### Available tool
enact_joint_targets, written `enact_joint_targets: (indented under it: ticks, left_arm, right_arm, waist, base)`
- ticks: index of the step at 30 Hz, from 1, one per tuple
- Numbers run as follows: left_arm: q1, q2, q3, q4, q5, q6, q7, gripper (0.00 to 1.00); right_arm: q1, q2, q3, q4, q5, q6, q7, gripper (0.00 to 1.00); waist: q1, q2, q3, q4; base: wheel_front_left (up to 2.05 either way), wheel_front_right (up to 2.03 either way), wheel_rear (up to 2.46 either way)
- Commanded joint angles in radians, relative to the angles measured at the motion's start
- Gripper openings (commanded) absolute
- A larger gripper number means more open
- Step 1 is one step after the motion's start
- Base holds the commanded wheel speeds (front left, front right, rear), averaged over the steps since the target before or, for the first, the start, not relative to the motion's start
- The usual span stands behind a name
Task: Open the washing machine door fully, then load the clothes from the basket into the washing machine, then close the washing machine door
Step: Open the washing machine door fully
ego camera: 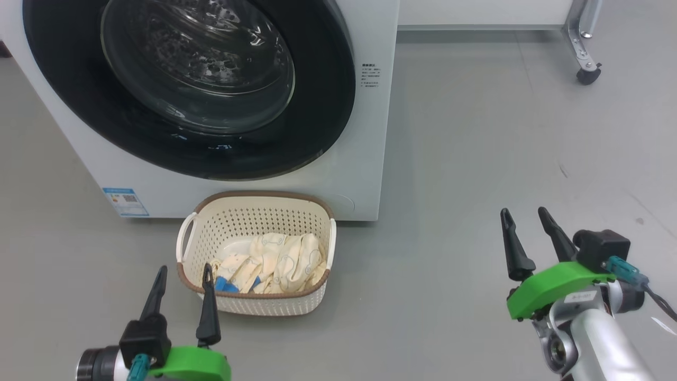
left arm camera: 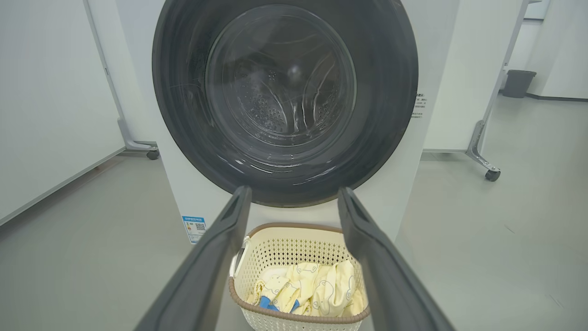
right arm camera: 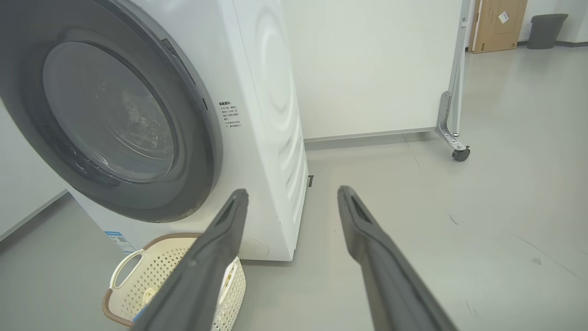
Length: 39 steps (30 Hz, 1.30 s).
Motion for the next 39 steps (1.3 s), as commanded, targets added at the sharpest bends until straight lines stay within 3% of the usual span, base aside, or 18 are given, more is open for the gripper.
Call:
enact_joint_targets:
  ticks: [1, 39]
  left_arm:
    - [-0.045, 0.013, 0.037, -0.034, 0.009, 0.005, -0.011, 1.00]
    - [-0.038, 0.013, 0.027, -0.022, 0.015, 0.013, -0.011, 1.00]
  right_arm:
    - [-0.058, -0.001, 0.024, -0.030, 0.005, -0.003, -0.003, 1.00]
    - [-0.056, -0.001, 0.043, -0.024, 0.006, -0.003, -0.006, 1.00]
  waist:
    - [0.0000, 0.0000, 0.000, 0.000]
    - [0.0000, 0.0000, -0.014, 0.003]
  base:
    - [0.42, 0.42, -0.84]
    - [0.02, 0.02, -0.05]
